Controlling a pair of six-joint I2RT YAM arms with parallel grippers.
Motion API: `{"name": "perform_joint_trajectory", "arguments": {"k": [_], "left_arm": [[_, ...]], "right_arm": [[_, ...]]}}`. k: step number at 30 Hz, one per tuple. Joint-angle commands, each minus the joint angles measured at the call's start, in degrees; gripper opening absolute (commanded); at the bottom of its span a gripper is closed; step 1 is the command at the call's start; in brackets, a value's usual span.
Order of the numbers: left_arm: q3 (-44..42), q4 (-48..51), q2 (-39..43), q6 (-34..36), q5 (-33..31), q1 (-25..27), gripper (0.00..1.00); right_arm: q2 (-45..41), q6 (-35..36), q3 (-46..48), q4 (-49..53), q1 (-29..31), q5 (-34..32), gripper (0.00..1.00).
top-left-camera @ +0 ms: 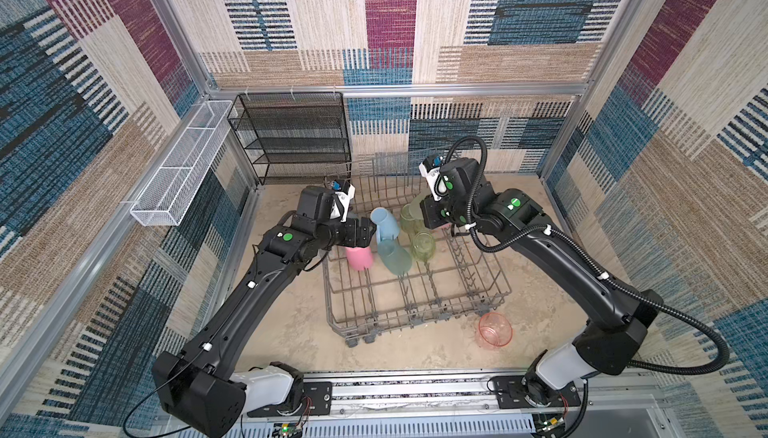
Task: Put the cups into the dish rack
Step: 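Lift the green textured cup over the rack while the left gripper moves farther away, then hold the cup near the rack's far edge while the left gripper approaches it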
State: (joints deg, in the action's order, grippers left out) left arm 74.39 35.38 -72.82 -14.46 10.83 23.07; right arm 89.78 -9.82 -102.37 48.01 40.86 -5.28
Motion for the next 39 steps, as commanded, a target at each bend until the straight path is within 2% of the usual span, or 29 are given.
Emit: {"name": "perform_joint_trajectory", "arguments": {"k": [1, 8, 12, 17, 22, 30, 35, 39], "left_arm": [[1.78, -1.36, 0.30, -3.12, -0.34, -0.76, 0.94], [4.64, -3.67, -1.74, -9.80, 4.98, -3.37, 0.96], [5.91, -5.05, -3.33, -14.03, 7.32, -3.95, 1.00], [8.49, -5.84, -4.94, -20.27, 10.18, -5.30, 0.99], [9.46, -9.02, -6.25, -30.36, 14.04, -8.13, 0.99], [8.27, -19.59, -10.72, -49.99, 20.13, -11.12, 0.97], [5.23, -29.33, -12.34, -61.72, 21.22, -11.20, 0.96], [2.81, -33.19, -11.77, -67.08, 18.93, -11.03, 0.95]], "right_arm": [[0.63, 0.85, -0.17, -12.78, -0.08, 3.23, 0.00], [0.55, 1.06, 6.90, -27.66, -0.25, 6.29, 0.00], [0.03, 1.45, 10.40, -33.94, -0.33, 6.87, 0.00], [-2.88, 1.47, 18.95, -44.22, -1.16, 9.56, 0.00], [-4.77, 1.47, 24.25, -52.33, -2.88, 14.05, 0.00], [-5.39, 3.18, 28.51, -61.02, -4.47, 26.07, 0.00], [-5.59, 2.93, 31.70, -65.92, -5.17, 30.19, 0.00], [-5.84, 2.97, 33.88, -69.88, -5.52, 32.80, 0.00]]}}
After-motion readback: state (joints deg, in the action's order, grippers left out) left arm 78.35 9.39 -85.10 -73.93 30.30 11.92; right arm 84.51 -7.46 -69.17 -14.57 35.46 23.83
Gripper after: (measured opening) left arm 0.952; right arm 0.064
